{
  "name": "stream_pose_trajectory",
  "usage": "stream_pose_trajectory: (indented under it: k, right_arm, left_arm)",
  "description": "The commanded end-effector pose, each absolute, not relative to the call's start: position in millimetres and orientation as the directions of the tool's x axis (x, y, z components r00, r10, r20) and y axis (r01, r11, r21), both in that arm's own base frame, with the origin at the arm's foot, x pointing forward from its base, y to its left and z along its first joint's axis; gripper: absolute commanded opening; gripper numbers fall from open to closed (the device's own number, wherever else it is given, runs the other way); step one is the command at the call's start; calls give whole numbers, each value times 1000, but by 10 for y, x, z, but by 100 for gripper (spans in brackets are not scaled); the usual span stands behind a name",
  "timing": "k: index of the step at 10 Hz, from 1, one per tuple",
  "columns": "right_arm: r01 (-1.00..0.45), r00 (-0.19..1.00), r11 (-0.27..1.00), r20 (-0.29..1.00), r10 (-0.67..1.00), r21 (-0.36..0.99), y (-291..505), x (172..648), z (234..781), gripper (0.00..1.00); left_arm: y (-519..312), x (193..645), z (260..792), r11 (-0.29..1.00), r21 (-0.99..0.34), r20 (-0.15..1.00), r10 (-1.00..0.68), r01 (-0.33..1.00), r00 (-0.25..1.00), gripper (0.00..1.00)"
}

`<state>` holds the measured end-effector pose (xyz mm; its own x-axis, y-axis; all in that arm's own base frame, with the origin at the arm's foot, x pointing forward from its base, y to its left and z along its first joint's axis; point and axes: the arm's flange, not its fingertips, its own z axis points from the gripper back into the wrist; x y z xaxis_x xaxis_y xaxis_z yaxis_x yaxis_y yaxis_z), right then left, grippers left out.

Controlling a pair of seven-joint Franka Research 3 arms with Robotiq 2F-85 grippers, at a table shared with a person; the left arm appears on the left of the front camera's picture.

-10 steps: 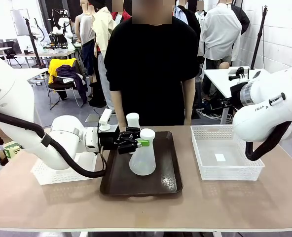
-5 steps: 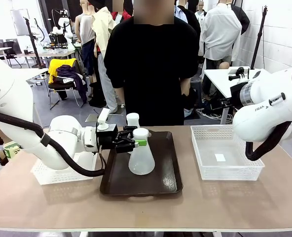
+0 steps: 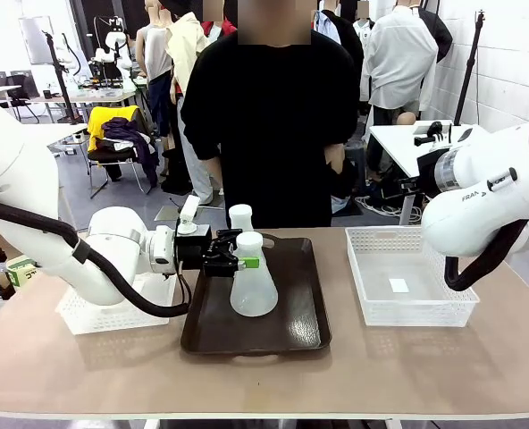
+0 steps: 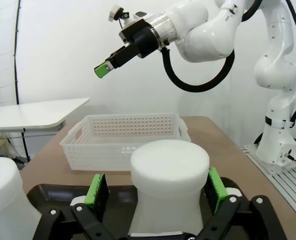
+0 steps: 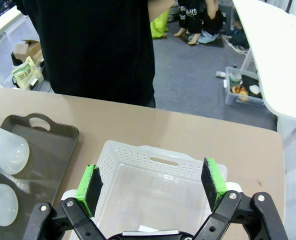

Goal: Prepare the laboratory tools.
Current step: Place the picked Big flask upright in the Handle tray as directed by the person.

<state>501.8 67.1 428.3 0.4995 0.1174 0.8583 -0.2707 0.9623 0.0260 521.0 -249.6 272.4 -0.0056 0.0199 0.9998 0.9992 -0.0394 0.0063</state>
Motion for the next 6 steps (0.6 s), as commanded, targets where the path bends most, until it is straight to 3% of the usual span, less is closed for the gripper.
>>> stream_pose_trajectory:
  k: [1, 3, 6]
  right_arm:
    - [-271, 474, 962, 873, 113, 23, 673, 5015, 4276, 100]
    - [-271, 474, 962, 873, 113, 23, 673, 5015, 4276, 100]
    - [-271, 474, 962, 873, 113, 23, 673, 5015, 4276, 100]
  left_arm:
    - [-2505, 5183, 2809, -26, 1, 1000, -9, 1000, -2, 100]
    - [-2471, 5191, 2816, -46, -46, 998, -36, 998, 44, 100]
    - [-2487, 5220, 2761, -31, 11, 1000, 9, 999, -11, 100]
